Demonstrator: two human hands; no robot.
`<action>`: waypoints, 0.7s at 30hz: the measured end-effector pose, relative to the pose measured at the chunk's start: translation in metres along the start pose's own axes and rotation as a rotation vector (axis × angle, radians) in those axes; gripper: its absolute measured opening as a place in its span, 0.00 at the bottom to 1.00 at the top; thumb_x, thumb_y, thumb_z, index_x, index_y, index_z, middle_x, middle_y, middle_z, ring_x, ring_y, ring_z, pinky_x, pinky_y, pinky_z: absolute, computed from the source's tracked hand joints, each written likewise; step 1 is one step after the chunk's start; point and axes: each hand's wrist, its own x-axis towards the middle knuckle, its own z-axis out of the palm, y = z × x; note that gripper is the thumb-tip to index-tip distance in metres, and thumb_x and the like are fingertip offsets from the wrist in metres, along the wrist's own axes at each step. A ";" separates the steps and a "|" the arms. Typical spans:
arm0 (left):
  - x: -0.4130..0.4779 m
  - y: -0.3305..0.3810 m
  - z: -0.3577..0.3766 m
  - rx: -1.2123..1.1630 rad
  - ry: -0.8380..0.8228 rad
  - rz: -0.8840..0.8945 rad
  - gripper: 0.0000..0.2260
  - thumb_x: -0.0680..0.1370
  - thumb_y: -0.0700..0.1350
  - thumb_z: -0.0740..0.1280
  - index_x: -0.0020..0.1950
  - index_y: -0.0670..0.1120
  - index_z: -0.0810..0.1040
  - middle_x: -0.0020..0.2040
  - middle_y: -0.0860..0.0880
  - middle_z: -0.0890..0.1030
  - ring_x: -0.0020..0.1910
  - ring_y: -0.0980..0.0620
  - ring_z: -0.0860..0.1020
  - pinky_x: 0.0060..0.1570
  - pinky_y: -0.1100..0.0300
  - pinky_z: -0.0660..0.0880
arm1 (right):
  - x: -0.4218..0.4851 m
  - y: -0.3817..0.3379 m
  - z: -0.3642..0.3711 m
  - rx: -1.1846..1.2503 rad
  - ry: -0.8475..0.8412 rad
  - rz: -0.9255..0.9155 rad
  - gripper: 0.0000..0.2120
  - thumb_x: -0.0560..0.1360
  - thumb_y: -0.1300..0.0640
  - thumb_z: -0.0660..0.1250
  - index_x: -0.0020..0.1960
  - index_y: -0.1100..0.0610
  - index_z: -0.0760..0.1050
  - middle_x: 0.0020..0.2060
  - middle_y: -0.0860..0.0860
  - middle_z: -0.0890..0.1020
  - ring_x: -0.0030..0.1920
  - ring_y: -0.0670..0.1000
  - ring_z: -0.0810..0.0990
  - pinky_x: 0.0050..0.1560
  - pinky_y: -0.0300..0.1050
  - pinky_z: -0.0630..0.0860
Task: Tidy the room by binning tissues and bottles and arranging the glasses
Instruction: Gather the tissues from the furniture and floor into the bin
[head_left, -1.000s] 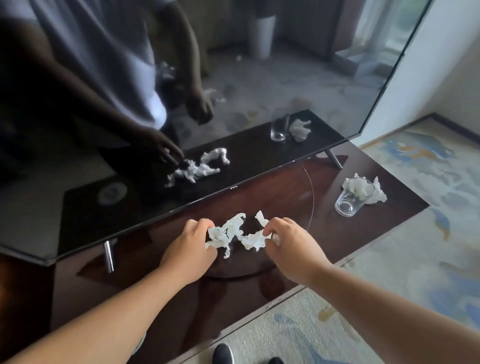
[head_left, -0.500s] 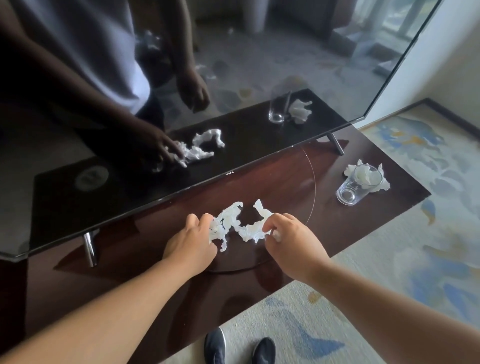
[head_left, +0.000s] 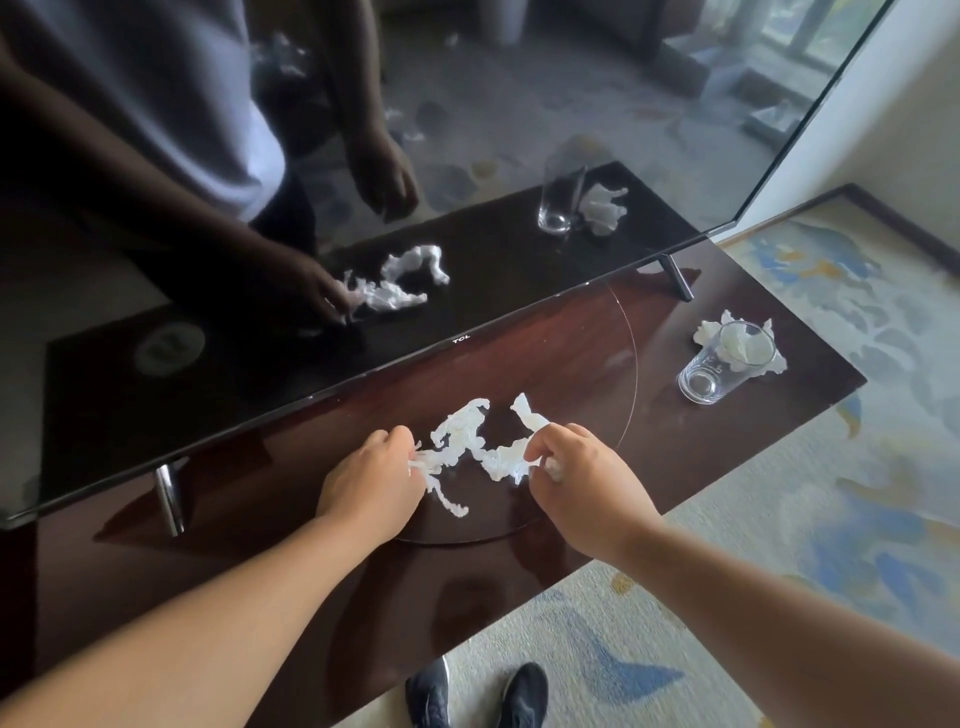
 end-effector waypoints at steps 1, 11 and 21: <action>-0.001 -0.001 -0.003 -0.021 0.009 -0.004 0.01 0.76 0.45 0.57 0.45 0.50 0.68 0.47 0.52 0.73 0.42 0.46 0.73 0.39 0.55 0.68 | 0.000 0.001 0.000 -0.002 0.001 0.002 0.07 0.77 0.55 0.60 0.52 0.49 0.75 0.49 0.43 0.74 0.43 0.47 0.77 0.46 0.43 0.74; -0.007 -0.004 -0.038 -0.165 0.140 0.093 0.09 0.75 0.48 0.65 0.39 0.49 0.67 0.42 0.53 0.73 0.42 0.48 0.72 0.38 0.56 0.68 | 0.004 0.002 -0.015 -0.002 0.049 0.051 0.09 0.75 0.55 0.63 0.55 0.48 0.74 0.50 0.44 0.73 0.46 0.49 0.77 0.48 0.45 0.75; -0.009 0.013 -0.057 -0.230 0.175 0.177 0.05 0.74 0.39 0.62 0.44 0.48 0.68 0.43 0.55 0.73 0.41 0.48 0.73 0.38 0.53 0.72 | 0.010 -0.005 -0.030 -0.010 0.076 0.024 0.12 0.76 0.60 0.61 0.57 0.50 0.73 0.51 0.46 0.72 0.44 0.48 0.75 0.46 0.42 0.72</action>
